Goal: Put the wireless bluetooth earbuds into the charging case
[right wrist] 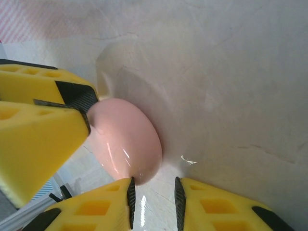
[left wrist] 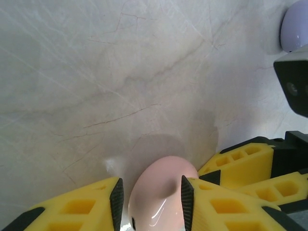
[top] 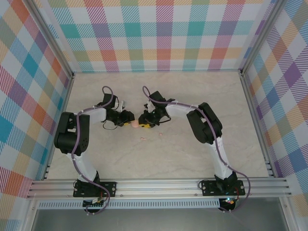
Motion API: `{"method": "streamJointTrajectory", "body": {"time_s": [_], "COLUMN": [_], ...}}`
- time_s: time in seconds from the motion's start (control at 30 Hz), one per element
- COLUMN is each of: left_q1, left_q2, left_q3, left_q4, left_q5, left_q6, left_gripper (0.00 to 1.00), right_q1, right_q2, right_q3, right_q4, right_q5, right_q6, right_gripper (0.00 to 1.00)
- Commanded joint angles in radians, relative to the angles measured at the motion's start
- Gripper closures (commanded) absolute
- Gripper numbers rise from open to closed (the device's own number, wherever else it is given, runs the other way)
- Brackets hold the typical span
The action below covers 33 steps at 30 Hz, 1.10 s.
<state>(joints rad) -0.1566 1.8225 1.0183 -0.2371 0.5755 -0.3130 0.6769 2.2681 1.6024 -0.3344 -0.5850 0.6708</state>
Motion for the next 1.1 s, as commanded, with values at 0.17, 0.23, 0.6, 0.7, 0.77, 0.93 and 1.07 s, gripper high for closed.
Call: {"method": "streamJointTrajectory", "body": {"time_s": [0.17, 0.23, 0.6, 0.7, 0.77, 0.93, 1.07], "left_q1": [-0.008, -0.012, -0.075, -0.091, -0.105, -0.137, -0.151], "left_q2": [-0.038, -0.038, -0.023, -0.028, -0.028, -0.019, -0.021], "left_q3": [-0.039, -0.046, -0.061, -0.072, -0.073, -0.073, -0.079], "left_q4": [0.009, 0.007, 0.044, 0.066, 0.077, 0.106, 0.144], "left_q5": [0.070, 0.067, 0.082, 0.075, 0.074, 0.056, 0.052], "left_q6": [0.009, 0.012, -0.024, -0.049, -0.060, -0.092, -0.128], "left_gripper": [0.62, 0.62, 0.61, 0.61, 0.61, 0.62, 0.66], "right_q1": [0.009, 0.009, 0.007, 0.005, 0.001, -0.010, -0.021], "right_q2": [-0.015, -0.014, -0.030, -0.038, -0.049, -0.096, -0.144], "right_q3": [0.002, 0.011, 0.042, 0.049, 0.045, 0.019, -0.015], "right_q4": [0.001, -0.011, -0.084, -0.111, -0.122, -0.140, -0.154], "right_q5": [-0.010, 0.003, 0.081, 0.114, 0.134, 0.186, 0.228], "right_q6": [-0.004, -0.006, -0.026, -0.033, -0.037, -0.043, -0.052], "right_gripper": [0.71, 0.71, 0.71, 0.71, 0.71, 0.71, 0.71]}}
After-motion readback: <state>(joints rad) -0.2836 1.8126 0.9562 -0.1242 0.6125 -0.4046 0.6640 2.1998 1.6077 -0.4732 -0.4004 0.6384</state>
